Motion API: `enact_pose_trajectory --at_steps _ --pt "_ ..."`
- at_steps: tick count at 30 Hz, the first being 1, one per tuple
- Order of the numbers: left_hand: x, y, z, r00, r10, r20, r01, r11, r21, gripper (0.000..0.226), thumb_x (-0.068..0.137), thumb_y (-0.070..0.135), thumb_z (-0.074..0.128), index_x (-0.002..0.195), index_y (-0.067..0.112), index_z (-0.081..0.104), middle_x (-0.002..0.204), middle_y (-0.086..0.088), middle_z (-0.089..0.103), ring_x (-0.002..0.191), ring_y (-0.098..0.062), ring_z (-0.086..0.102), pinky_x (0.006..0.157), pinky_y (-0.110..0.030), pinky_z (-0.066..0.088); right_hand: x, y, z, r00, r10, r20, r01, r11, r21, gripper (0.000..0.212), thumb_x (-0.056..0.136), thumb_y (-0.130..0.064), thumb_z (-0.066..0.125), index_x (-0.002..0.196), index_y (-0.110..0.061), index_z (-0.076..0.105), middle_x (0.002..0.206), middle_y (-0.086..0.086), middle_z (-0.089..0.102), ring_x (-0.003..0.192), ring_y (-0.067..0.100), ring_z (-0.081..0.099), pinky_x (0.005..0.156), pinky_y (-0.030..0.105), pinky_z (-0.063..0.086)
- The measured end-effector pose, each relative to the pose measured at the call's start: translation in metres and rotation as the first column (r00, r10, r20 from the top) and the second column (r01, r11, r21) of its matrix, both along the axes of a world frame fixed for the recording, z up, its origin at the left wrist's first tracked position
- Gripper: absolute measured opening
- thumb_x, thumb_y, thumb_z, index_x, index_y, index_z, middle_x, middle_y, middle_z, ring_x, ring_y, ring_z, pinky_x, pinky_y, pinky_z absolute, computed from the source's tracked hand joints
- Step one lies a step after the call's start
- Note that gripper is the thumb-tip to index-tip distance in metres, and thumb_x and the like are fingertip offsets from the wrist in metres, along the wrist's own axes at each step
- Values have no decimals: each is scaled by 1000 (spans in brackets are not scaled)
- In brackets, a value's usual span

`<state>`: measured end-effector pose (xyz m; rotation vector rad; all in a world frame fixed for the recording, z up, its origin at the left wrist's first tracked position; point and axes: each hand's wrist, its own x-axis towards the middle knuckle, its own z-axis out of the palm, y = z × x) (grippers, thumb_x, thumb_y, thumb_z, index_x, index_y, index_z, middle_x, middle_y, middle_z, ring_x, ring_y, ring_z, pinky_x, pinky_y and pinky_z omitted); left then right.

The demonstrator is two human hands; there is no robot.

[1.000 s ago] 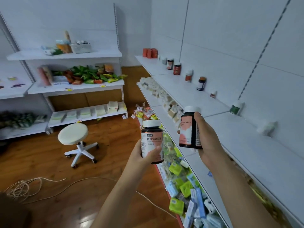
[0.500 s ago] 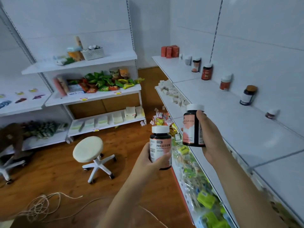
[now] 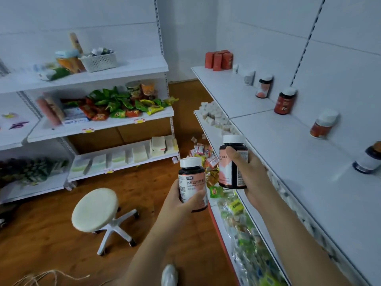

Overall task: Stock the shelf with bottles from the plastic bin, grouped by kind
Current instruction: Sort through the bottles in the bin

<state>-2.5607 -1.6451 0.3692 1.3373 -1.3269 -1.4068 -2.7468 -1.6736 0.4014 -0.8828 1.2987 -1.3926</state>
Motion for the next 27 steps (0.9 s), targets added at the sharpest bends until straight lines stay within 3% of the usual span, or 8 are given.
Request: enact_pose_trajectory --at_steps 11,21,25,27 --pt "27 -227 16 960 -277 -43 273 958 -92 51 79 44 74 124 38 51 111 9 69 97 -1 67 72 -15 53 14 -167 23 969 -244 -37 243 969 -37 69 52 -59 78 110 -25 64 100 4 75 94 25 72 84 45 58" --pt "-24 -367 -7 897 -442 32 442 896 -27 35 86 34 70 110 43 47 106 15 64 86 14 62 62 -7 49 -41 -271 -1 889 -456 -35 457 889 15 58 60 -56 77 109 -27 64 100 3 75 94 26 72 85 50 59" --pt "-71 -430 -12 877 -479 34 480 877 -17 49 79 48 68 122 41 47 109 15 65 89 11 64 63 -8 49 -84 -321 -20 848 -529 -22 530 848 19 55 62 -52 76 108 -25 63 100 4 74 85 18 73 72 35 59" --pt "-98 -465 -14 870 -490 55 492 871 -12 58 73 58 67 125 40 48 112 12 67 94 2 67 67 -13 51 -107 -346 -33 816 -578 8 577 815 48 58 61 -53 76 110 -24 64 100 4 74 85 19 73 74 37 59"
